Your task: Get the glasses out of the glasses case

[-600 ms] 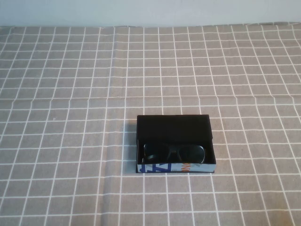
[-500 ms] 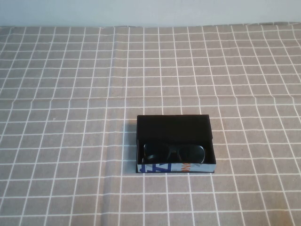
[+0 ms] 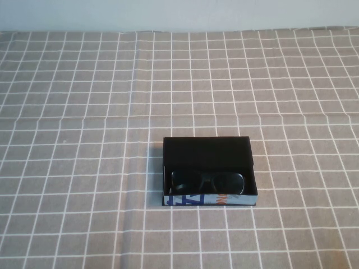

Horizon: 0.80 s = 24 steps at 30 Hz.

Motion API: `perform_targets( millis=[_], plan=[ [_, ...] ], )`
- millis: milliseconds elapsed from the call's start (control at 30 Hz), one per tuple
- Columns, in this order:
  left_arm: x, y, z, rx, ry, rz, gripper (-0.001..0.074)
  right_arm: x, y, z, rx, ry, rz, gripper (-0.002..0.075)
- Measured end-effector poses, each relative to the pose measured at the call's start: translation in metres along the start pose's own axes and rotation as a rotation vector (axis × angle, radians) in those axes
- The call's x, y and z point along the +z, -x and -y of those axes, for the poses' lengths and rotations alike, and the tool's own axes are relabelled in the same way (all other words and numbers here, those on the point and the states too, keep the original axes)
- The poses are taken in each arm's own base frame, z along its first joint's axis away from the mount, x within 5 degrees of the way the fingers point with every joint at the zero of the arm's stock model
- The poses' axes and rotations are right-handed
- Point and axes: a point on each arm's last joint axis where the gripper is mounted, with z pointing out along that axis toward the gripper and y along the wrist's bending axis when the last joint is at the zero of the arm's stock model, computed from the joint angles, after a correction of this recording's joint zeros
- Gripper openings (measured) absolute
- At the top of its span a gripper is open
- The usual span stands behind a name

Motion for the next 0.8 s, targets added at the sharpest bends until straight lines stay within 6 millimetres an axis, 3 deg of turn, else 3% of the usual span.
perform_targets(
  millis=[500, 567, 800],
  plan=[
    [0.000, 0.000, 0.000, 0.000, 0.000, 0.000, -0.0004, -0.002, 0.009, -0.002, -0.006, 0.006, 0.058, -0.0018],
    [0.000, 0.000, 0.000, 0.000, 0.000, 0.000, -0.0005, -0.008, 0.024, -0.006, 0.001, 0.019, 0.080, -0.0018],
    [0.000, 0.000, 0.000, 0.000, 0.000, 0.000, -0.0005, -0.045, 0.106, -0.029, 0.028, 0.090, 0.270, -0.0018]
  ],
)
